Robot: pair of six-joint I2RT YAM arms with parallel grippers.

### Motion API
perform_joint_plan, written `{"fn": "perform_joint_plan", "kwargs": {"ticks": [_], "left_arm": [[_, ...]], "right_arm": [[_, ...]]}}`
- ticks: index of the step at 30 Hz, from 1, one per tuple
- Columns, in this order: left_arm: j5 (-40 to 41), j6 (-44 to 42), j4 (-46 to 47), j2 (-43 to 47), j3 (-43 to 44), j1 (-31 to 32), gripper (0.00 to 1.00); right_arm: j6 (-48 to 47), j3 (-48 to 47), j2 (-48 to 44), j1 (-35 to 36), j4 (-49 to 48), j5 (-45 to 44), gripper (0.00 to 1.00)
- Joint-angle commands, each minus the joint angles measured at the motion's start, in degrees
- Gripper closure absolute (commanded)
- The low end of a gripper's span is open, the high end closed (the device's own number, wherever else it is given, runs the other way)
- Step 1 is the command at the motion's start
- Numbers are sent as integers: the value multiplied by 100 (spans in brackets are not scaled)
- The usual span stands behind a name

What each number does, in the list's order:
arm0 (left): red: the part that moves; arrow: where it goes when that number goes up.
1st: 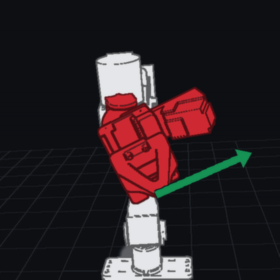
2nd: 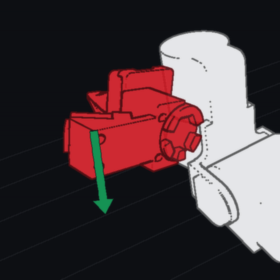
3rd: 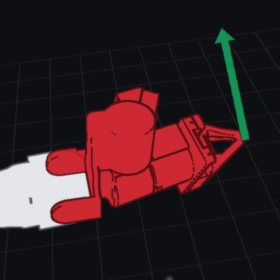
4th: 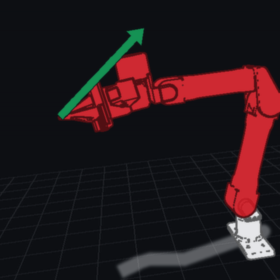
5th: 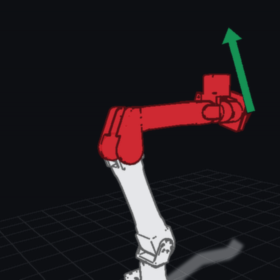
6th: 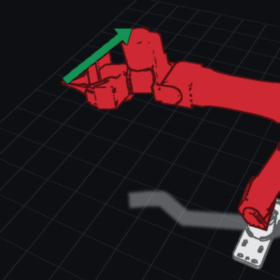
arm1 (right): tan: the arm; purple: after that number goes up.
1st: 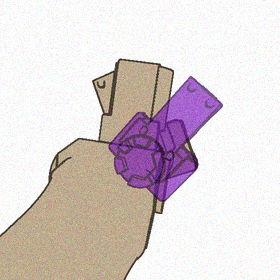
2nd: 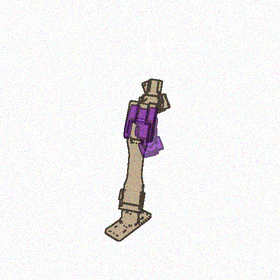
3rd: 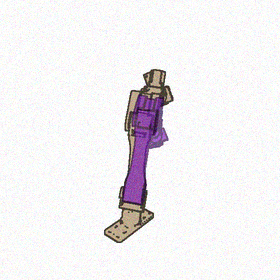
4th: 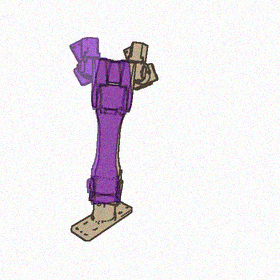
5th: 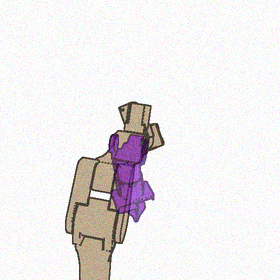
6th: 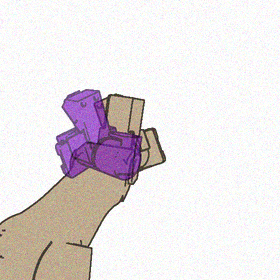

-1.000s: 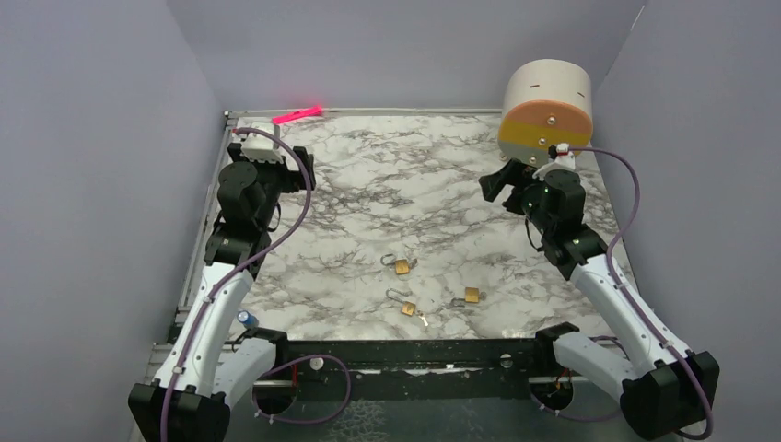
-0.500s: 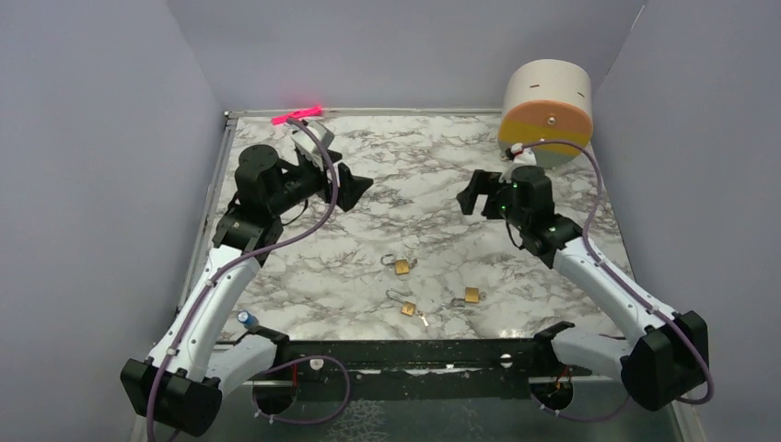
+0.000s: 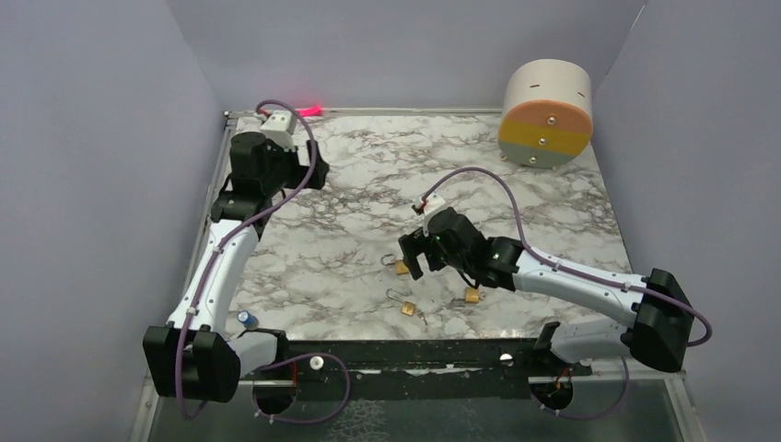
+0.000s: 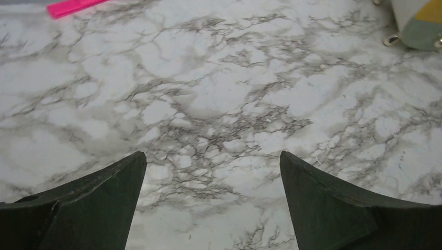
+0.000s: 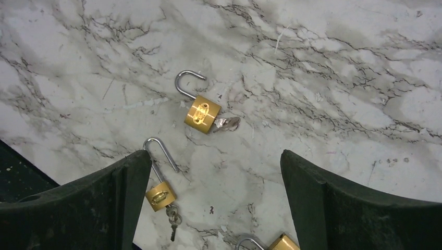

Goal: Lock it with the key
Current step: Pick up the lock from the center of the board.

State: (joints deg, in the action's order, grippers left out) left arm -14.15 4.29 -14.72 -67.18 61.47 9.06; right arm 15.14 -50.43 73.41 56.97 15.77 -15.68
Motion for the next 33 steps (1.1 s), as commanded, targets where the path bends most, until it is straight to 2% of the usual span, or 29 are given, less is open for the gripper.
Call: {"fn": "perform_joint_plan", "kwargs": {"ticks": [1, 3, 6, 9, 13, 17, 21, 33], "left_arm": [[-258, 709, 248, 142, -308, -720, 1], [-129, 746, 202, 68, -258, -772, 1], [-69, 700, 193, 67, -302, -774, 1], [34, 620, 155, 150, -383, -774, 1], [85, 582, 179, 158, -406, -774, 1], [148, 548, 161, 161, -407, -758, 1], [140, 546, 181, 147, -426, -741, 1], [63, 573, 213, 69, -399, -739, 1]], "right_arm": [[-59, -34, -258, -35, 112, 1039, 0], [52, -98, -100, 107, 295, 1360, 0], [297, 70, 187, 608, 365, 941, 0], [453, 87, 546, 866, 410, 1054, 3], [465, 75, 891, 1006, 303, 1438, 13], [452, 55, 1096, 1035, 390, 1403, 19], [397, 109, 1263, 1035, 451, 1485, 31], [186, 289, 1741, 1101, 287, 1722, 31]]}}
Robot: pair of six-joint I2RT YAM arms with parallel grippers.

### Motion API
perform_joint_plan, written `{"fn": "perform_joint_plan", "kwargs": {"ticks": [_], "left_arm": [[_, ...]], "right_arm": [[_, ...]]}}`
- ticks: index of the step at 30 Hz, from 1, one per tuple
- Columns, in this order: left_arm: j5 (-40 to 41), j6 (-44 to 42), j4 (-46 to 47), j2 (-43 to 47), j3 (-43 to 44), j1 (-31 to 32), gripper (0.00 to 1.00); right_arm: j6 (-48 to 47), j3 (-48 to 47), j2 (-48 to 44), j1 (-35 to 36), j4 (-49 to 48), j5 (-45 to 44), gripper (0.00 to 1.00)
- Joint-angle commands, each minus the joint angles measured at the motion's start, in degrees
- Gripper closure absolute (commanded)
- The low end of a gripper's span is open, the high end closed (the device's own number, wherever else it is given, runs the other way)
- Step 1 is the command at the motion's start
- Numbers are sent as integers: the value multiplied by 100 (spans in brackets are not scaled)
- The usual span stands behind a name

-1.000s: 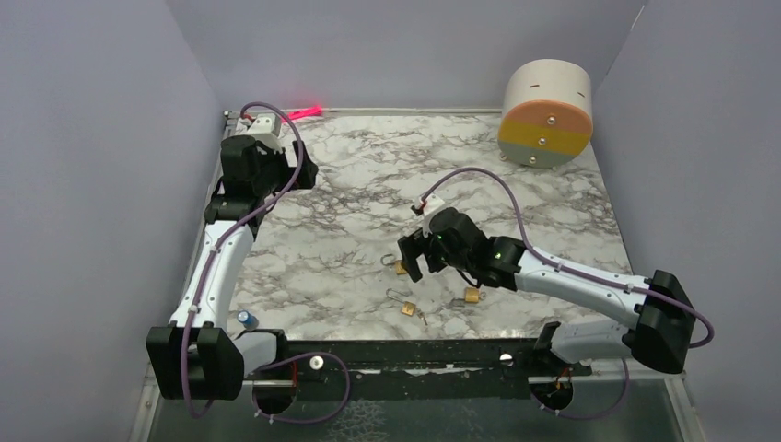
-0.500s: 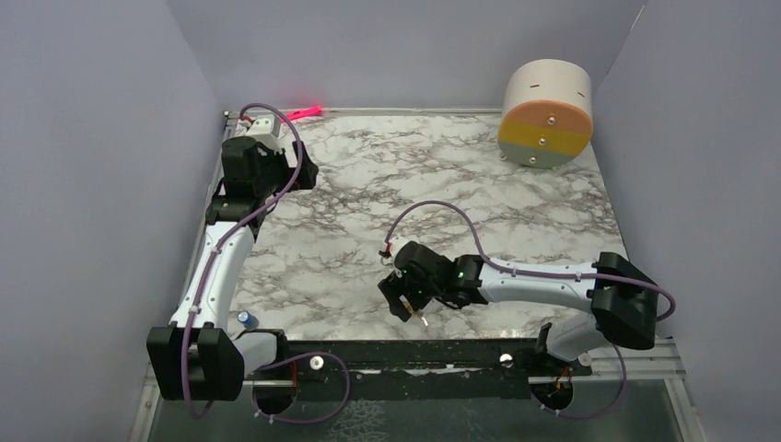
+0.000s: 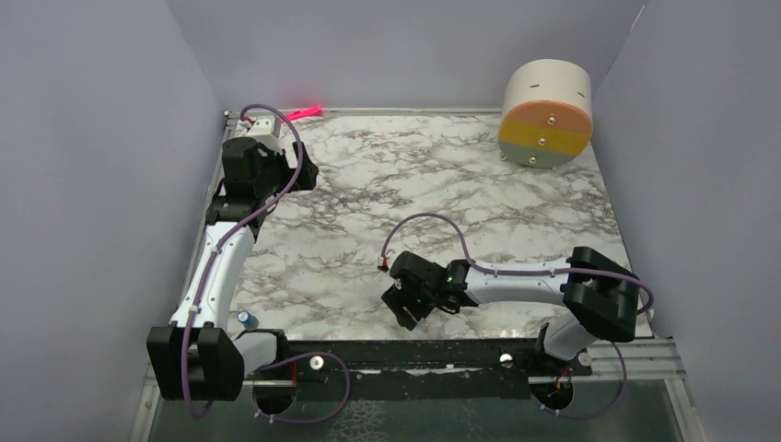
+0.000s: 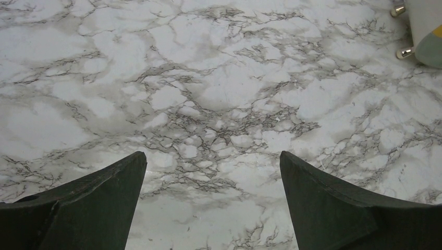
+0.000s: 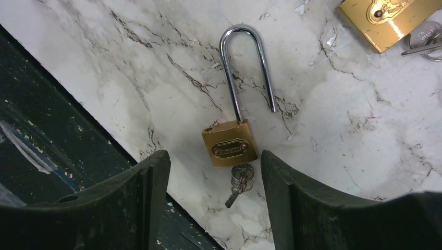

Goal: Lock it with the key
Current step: Pick up the lock from the center of the board, then lock the lock.

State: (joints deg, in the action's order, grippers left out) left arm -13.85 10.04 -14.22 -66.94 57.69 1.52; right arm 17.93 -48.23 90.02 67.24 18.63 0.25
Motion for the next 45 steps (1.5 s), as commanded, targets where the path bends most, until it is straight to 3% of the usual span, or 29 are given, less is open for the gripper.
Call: {"fn": "perform_joint_plan", "kwargs": {"ticks": [1, 14, 20, 23, 28, 34, 38, 45], "left_arm": [[31, -2, 165, 41, -13, 15, 1], [-19, 15, 198, 15, -52, 15, 1], [-455, -10, 333, 30, -79, 15, 1], [-1081, 23, 566, 8, -145, 15, 1], [-2526, 136, 1180, 54, -321, 15, 4], [-5047, 908, 2798, 169, -779, 142, 10], [-5980, 941, 3041, 78, -808, 657, 10], [-6543, 740, 3017, 169, -906, 1116, 10]], "right_arm": [[-100, 66, 128, 84, 3, 84, 31], [-194, -100, 463, 244, 184, -551, 61], [-442, -151, -64, 205, -37, -626, 63], [-624, -263, -620, -209, -207, 82, 63], [-764, -540, -1536, -1503, -387, 1784, 63], [-430, -823, -1877, -2790, -730, 4360, 63], [-243, -870, -1892, -2940, -990, 4897, 63], [-202, -898, -1895, -2953, -1065, 5244, 63]]}}
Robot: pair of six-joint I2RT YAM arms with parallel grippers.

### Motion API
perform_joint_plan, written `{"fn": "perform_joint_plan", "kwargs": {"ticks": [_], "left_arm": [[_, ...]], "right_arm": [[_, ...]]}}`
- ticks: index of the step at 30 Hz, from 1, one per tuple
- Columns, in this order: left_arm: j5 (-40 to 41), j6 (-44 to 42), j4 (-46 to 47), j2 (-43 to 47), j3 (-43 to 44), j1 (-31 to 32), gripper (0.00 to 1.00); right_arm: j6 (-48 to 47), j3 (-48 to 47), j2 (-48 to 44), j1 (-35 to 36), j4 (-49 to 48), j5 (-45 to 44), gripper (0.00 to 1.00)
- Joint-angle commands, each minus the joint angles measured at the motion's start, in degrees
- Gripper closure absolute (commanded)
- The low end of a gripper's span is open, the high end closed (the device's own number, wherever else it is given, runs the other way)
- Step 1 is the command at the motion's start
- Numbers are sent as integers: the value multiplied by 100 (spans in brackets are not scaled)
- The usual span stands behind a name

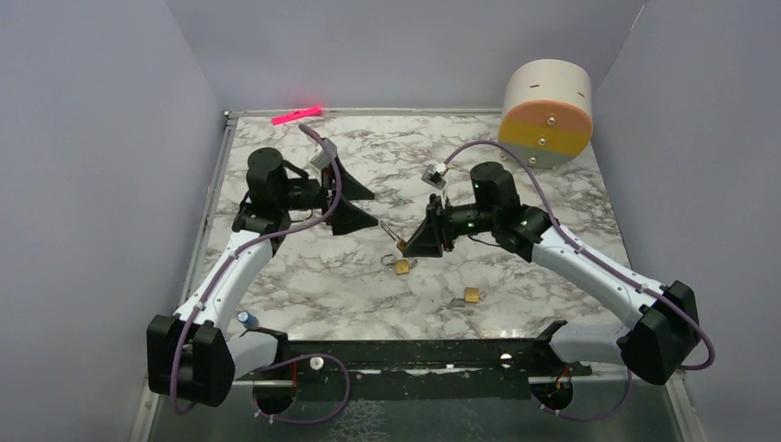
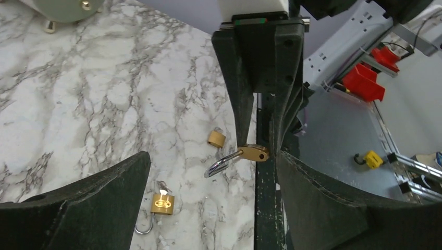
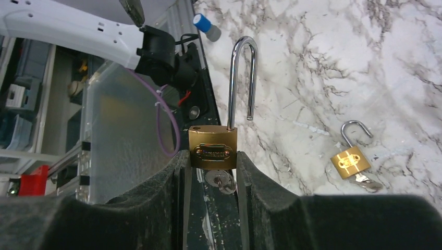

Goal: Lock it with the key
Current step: Lock the lock.

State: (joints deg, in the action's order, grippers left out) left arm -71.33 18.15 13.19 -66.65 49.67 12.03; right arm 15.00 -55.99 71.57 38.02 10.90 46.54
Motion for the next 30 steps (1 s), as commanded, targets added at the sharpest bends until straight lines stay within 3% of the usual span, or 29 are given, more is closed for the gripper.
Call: {"fn": "perform_joint_plan", "kwargs": {"ticks": [1, 10, 21, 30], "left_arm": [[-873, -87, 273, 143, -113, 89, 10], [-1182, -189, 238, 192, -164, 308, 20], [-782, -128, 215, 34, -155, 501, 19], [-892, -136, 198, 79, -233, 738, 39]], "right_arm": [[90, -124, -75, -37, -283, 615, 63], [187, -182, -213, -136, -301, 727, 62], [404, 4, -229, -137, -573, 968, 62], [441, 41, -238, -137, -632, 703, 62]]}}
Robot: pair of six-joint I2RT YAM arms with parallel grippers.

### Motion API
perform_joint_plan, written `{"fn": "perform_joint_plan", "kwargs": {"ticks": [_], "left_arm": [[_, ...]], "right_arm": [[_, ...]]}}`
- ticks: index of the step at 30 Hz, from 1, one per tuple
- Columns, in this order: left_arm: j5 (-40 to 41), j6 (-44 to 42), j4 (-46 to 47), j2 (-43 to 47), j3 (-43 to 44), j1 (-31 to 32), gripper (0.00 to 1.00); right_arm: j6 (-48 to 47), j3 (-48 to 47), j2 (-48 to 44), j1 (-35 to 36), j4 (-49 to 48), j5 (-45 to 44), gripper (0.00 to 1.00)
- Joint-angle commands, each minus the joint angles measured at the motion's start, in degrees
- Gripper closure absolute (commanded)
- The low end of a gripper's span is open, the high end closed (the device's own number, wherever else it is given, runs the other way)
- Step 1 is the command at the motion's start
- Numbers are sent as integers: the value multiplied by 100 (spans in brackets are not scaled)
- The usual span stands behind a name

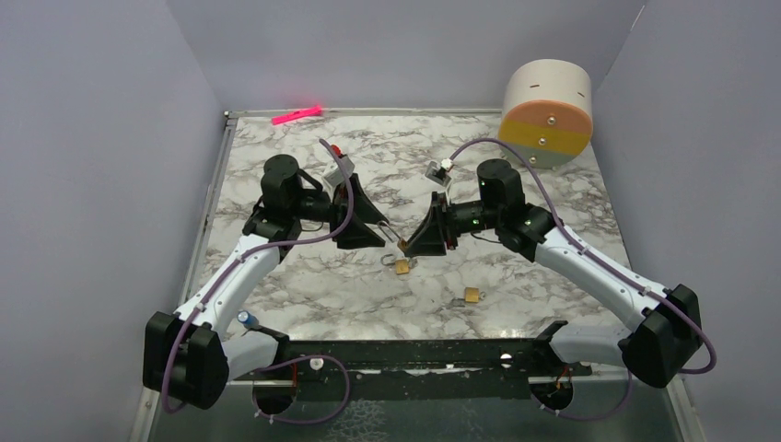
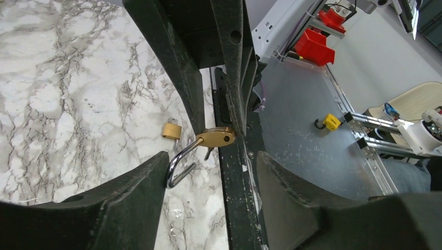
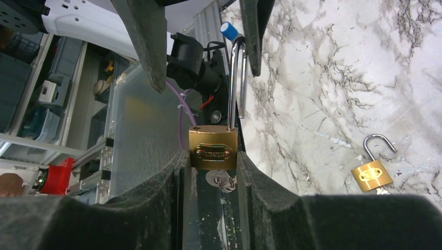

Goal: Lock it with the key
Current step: Lock the lock.

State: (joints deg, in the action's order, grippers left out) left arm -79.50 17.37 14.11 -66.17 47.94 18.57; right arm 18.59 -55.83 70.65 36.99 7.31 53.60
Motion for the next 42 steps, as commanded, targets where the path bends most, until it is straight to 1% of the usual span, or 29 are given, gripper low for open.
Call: {"fn": "perform_joint_plan", "kwargs": {"ticks": [1, 3, 6, 8, 10, 12, 13, 17, 22, 24, 25, 26, 28, 30, 34, 38, 40, 42], "left_arm": [[-66, -64, 95, 35, -65, 85, 43], [-57, -93, 61, 46, -58, 86, 53], [-56, -155, -15, 58, -48, 86, 60], [-40, -198, -90, 64, -39, 86, 74], [-60, -277, -181, 69, -22, 86, 85], [-58, -290, -210, 76, -21, 86, 98], [-45, -301, -216, 78, -26, 86, 100], [31, -308, -266, 65, -22, 88, 100], [258, -312, -403, 14, 3, 87, 100], [379, -296, -443, -39, 33, 86, 100], [433, -284, -447, -79, 51, 86, 100], [500, -265, -451, -123, 75, 88, 100], [635, -247, -450, -194, 135, 86, 100], [811, -242, -453, -258, 202, 86, 100], [1207, -218, -397, -347, 330, 86, 100], [1630, 64, 22, -408, 312, 86, 100], [1765, 254, 331, -432, 275, 77, 100], [1905, 313, 457, -463, 310, 72, 100]], "right_arm": [[88, 20, -137, -34, -274, -29, 62], [83, 4, -126, -34, -274, -58, 62], [75, 6, -123, -34, -275, -92, 62], [75, 26, -148, -34, -270, -132, 62], [66, 41, -165, -34, -255, -169, 61], [53, 53, -176, -34, -244, -198, 61], [44, 62, -180, -34, -240, -217, 61], [-70, 19, -156, -33, -113, -481, 61], [-314, -4, -159, -34, 68, -1174, 60], [-426, 45, -169, -35, 68, -1414, 58], [-501, 72, -175, -34, 53, -1482, 56], [-547, 110, -171, -34, 14, -1517, 51], [-610, 185, -177, -34, -100, -1587, 37], [-651, 207, -143, -34, -195, -1600, 27], [-677, 142, -157, -34, -424, -1677, 19], [-738, 175, -375, -129, -767, -1883, 15], [-618, 324, -502, -406, -1133, -1787, 13], [-313, 585, -629, -882, -1663, -1459, 12]]}}
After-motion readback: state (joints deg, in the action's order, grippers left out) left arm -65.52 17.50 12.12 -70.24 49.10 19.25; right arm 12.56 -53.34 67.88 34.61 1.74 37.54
